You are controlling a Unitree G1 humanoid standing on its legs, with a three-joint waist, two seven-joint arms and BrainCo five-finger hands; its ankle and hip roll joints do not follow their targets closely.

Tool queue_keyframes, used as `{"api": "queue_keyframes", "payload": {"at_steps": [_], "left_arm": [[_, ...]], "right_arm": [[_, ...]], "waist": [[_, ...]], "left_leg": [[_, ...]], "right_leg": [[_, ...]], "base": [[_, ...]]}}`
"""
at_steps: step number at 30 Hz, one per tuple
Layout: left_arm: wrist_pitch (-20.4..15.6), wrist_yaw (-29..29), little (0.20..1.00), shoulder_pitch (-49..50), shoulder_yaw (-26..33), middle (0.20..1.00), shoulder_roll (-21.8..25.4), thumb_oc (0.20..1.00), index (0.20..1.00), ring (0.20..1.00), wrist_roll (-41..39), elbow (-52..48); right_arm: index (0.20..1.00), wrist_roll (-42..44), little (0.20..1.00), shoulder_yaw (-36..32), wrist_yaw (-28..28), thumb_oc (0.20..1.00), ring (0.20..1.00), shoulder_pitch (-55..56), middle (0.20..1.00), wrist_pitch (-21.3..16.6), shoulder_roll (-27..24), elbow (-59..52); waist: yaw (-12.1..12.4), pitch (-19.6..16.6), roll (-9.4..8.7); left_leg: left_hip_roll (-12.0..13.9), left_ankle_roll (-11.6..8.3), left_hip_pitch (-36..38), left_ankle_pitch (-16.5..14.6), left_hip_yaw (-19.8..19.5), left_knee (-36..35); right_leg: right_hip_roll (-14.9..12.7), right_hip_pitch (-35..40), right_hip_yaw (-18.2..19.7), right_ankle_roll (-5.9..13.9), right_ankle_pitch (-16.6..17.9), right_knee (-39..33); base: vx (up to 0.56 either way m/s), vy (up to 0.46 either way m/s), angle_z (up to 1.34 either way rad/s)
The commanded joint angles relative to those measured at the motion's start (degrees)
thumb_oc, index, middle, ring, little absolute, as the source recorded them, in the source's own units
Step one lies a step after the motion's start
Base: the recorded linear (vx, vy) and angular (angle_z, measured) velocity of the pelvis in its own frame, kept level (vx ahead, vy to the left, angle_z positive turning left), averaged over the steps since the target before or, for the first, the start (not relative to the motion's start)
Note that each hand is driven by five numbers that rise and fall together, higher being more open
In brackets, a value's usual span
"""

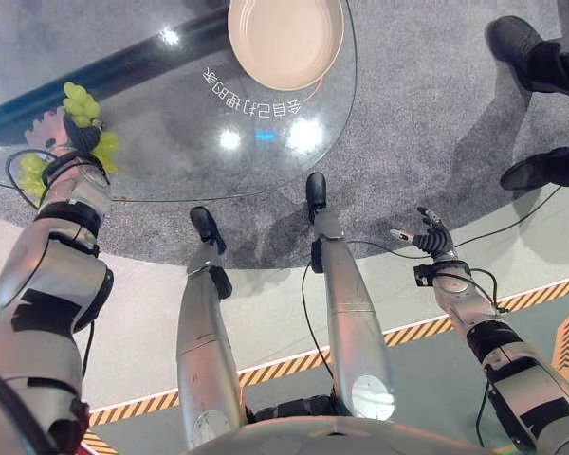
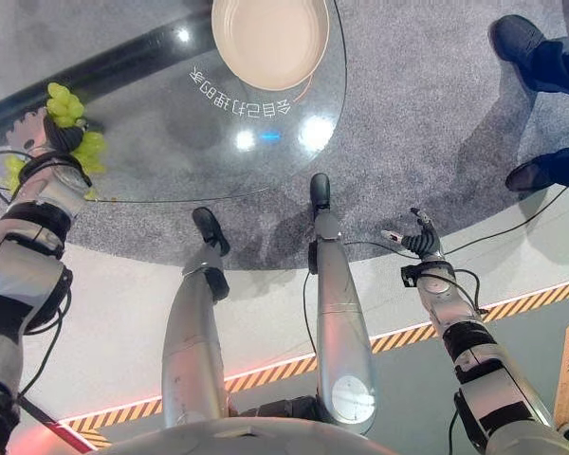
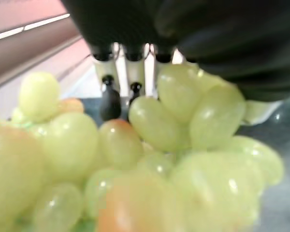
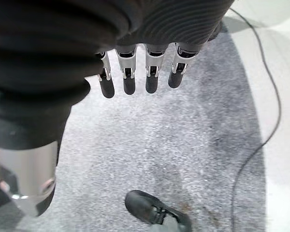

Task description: Pick up fruits into the plate

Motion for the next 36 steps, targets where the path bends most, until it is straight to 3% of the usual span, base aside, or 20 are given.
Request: {"api": "queue_keyframes", "payload": {"at_steps": [1, 4, 12, 20, 25, 31, 34, 36], "left_arm": [[-4.8, 3.3, 0.200, 3.8, 5.9, 0.200, 1.4, 0.200, 0.200, 0.200, -6.4, -0.8], [-9.2, 5.2, 0.200, 4.7, 8.8, 0.200, 1.3, 0.200, 0.200, 0.200, -11.8, -4.6], [-13.1, 7.5, 0.200, 7.2, 13.5, 0.200, -0.3, 0.200, 0.200, 0.200, -18.6, -12.8], [-19.7, 2.4, 0.200, 10.8, 18.8, 0.200, -3.4, 0.200, 0.200, 0.200, -35.1, -21.4], [-22.9, -2.5, 0.200, 17.3, 23.1, 0.200, -5.5, 0.200, 0.200, 0.200, -44.6, -34.5], [-24.6, -6.9, 0.200, 23.8, 26.4, 0.200, -7.1, 0.200, 0.200, 0.200, -43.8, -46.6], [-24.1, -9.3, 0.200, 27.1, 26.9, 0.200, -5.9, 0.200, 0.200, 0.200, -41.5, -52.1], [-22.3, -12.1, 0.200, 31.8, 28.4, 0.200, -4.7, 0.200, 0.200, 0.200, -38.9, -58.8]], "right_arm": [[1.000, -0.4, 1.000, -0.2, -2.2, 1.000, 1.000, 6.2, 1.000, -0.9, -1.0, -3.8], [1.000, -1.1, 1.000, 0.2, -3.2, 1.000, 1.000, 6.8, 1.000, -0.4, -0.8, -5.1], [1.000, -2.8, 1.000, 0.0, -3.6, 1.000, 1.000, 8.5, 1.000, 0.2, 0.5, -6.5], [1.000, -6.5, 1.000, 0.1, -4.4, 1.000, 1.000, 10.7, 1.000, 0.3, 1.9, -8.2], [1.000, -11.7, 1.000, -1.2, -3.3, 1.000, 1.000, 14.2, 1.000, -1.4, 2.2, -14.6], [1.000, -14.3, 1.000, -3.2, 1.6, 1.000, 1.000, 16.2, 1.000, -4.2, 1.8, -22.5], [1.000, -13.8, 1.000, -4.6, 4.6, 1.000, 1.000, 17.2, 1.000, -5.7, 1.4, -24.5], [1.000, -11.1, 1.000, -6.5, 9.5, 1.000, 1.000, 18.7, 1.000, -4.4, 1.4, -29.1]], "waist": [[1.2, -0.3, -1.03], [1.6, -0.3, -0.66], [2.3, -0.3, -0.34], [3.1, -0.3, 0.01], [4.0, -0.3, 0.62], [5.3, -0.3, 0.69], [6.0, -1.0, 0.68], [7.0, -3.2, 0.36]], "left_leg": [[-6.6, 2.43, 2.0, -1.8, -0.3, -3.4], [-6.5, 2.31, 3.5, -1.7, 0.0, -4.0], [-7.1, 2.51, 7.0, -2.2, 0.3, -4.9], [-7.7, 3.09, 11.6, -3.2, 0.6, -5.6], [-8.2, 3.47, 17.1, -4.0, 0.4, -6.4], [-8.5, 3.49, 24.4, -4.7, -0.2, -8.2], [-8.4, 3.31, 27.7, -4.3, -0.5, -9.7], [-8.1, 3.18, 30.3, -4.2, -0.7, -11.1]], "right_leg": [[7.5, 3.3, -0.8, -2.16, -5.2, 0.8], [7.4, 4.7, -1.2, -2.21, -5.6, 0.5], [6.6, 8.3, -2.2, -2.03, -6.0, -0.6], [5.9, 13.0, -3.1, -1.85, -6.8, -1.2], [4.9, 18.6, -3.8, -1.41, -7.3, -2.2], [4.0, 26.5, -4.3, -0.89, -7.9, -4.2], [3.5, 30.0, -4.7, -0.63, -7.9, -5.3], [3.0, 33.2, -5.5, -0.45, -8.3, -6.6]], "base": [[0.00, 0.000, 0.00], [0.00, 0.000, 0.00], [0.00, 0.001, 0.00], [0.01, -0.004, 0.05], [0.03, -0.004, 0.02], [0.04, -0.032, 0.06], [0.08, -0.075, 0.07], [0.12, -0.114, 0.08]]}}
